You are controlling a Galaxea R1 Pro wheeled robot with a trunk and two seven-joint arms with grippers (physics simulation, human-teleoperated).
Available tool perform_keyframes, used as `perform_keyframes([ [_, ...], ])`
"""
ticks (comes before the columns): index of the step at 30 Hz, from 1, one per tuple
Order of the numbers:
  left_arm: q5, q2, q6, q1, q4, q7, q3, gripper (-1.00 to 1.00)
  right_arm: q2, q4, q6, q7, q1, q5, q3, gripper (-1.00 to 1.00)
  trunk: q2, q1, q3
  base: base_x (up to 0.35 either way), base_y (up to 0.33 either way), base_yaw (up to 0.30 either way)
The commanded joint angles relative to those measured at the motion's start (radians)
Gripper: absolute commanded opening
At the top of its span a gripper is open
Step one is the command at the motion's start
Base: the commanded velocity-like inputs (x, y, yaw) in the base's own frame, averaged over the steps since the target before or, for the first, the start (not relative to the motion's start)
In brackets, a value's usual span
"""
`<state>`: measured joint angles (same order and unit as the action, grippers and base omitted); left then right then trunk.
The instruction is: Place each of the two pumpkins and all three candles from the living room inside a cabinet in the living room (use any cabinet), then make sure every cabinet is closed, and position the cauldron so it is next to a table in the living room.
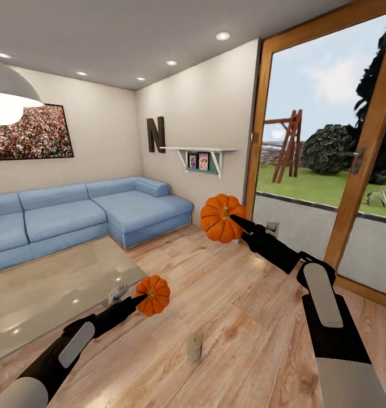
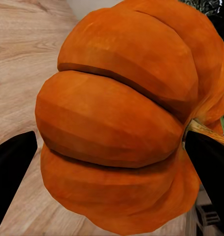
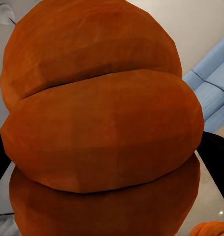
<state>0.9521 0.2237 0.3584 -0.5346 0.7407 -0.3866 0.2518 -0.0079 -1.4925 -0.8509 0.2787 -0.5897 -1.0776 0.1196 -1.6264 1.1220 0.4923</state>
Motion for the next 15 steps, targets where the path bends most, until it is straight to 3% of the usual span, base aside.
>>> perform_keyframes([
  [1, 0.01, 0.001, 0.004, -0.001, 0.0, 0.001, 0.003, -1.0, 0.0, 0.0, -0.005, 0.004, -0.001, 0.003, 0.002, -1.0, -0.001, 0.0, 0.001, 0.0, 0.0, 0.015],
  [7, 0.01, 0.001, 0.005, -0.001, 0.0, -0.001, 0.003, -1.0, 0.0, 0.0, -0.005, 0.004, -0.001, 0.004, 0.002, -1.0, -0.001, 0.0, 0.001, 0.0, 0.0, 0.102],
  [15, 0.01, 0.002, 0.005, -0.001, 0.001, -0.001, 0.003, -1.0, 0.0, 0.0, -0.005, 0.004, -0.001, 0.005, 0.002, -1.0, -0.001, 0.0, 0.001, 0.0, 0.0, 0.258],
])
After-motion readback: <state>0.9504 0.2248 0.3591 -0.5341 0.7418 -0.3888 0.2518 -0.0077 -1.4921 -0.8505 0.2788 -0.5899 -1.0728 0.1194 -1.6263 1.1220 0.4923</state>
